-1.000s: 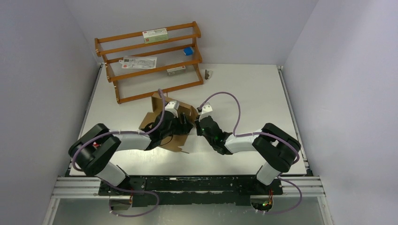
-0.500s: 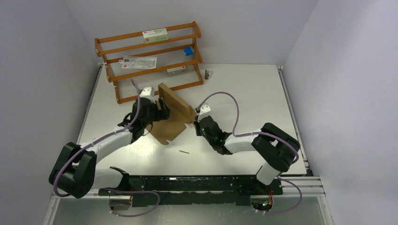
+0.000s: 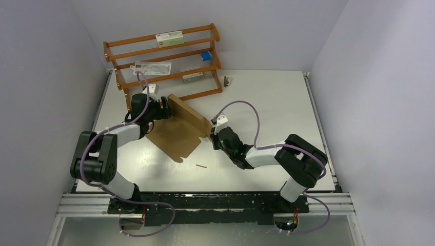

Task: Fold the paper box

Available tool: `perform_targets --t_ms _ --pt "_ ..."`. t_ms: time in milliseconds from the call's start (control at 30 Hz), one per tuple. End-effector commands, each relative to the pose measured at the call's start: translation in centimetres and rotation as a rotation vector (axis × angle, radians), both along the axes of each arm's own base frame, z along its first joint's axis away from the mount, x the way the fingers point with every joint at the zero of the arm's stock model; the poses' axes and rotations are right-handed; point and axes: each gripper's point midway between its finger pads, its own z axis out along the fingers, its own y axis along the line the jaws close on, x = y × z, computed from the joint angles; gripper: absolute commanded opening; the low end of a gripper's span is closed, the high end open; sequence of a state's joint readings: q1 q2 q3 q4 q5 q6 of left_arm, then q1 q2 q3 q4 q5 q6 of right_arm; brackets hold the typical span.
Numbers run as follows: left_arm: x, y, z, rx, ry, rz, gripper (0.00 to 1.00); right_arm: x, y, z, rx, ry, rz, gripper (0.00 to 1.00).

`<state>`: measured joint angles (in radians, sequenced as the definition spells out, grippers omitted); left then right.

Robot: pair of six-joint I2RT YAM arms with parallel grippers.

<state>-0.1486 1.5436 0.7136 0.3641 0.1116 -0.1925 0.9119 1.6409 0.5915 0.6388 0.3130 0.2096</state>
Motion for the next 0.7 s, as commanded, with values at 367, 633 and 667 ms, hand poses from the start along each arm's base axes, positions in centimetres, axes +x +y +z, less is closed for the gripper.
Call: perform_targets --t_ms 367,633,667 --pt "4.3 -2.2 3.1 0.027 -0.268 -0.252 0.47 -0.5 0.6 -0.3 -0.026 -0.006 0.063 0.00" --pt "2.6 -1.2 3.9 0.034 -0.267 -0.187 0.17 0.1 0.8 0.3 -0.031 0.017 0.022 0.00" --pt "2.3 -1.0 4.0 0.025 -0.262 -0.165 0.16 0.2 0.8 0.3 -0.029 0.017 0.012 0.00"
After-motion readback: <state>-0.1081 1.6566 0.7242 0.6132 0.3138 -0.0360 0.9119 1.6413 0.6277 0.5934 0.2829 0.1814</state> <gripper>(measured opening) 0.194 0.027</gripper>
